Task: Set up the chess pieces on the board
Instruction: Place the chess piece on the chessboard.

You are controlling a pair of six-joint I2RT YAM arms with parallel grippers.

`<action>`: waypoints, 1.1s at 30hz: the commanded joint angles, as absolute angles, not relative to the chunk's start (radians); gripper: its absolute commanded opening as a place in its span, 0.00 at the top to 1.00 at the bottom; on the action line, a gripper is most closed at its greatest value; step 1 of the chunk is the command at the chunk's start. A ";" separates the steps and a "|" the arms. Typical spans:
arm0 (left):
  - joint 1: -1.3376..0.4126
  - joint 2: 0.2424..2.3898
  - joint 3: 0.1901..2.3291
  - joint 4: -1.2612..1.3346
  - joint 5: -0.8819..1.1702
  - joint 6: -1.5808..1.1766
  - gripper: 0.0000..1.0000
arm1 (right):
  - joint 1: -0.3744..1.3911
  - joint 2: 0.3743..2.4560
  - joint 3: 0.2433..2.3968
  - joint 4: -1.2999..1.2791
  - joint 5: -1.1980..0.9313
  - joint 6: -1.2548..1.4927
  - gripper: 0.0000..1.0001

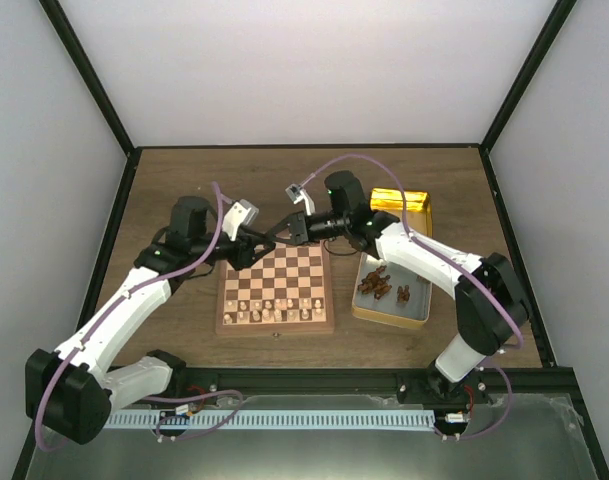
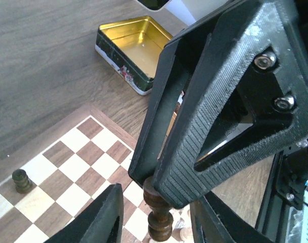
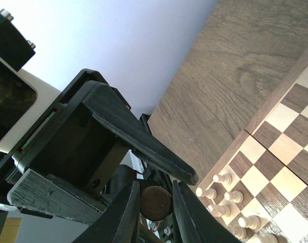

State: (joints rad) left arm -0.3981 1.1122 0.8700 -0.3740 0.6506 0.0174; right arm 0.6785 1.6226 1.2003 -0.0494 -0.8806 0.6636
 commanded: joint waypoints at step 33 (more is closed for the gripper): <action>-0.403 1.090 0.370 1.035 0.595 -1.201 0.56 | 0.656 1.523 0.911 0.721 -0.758 1.345 0.81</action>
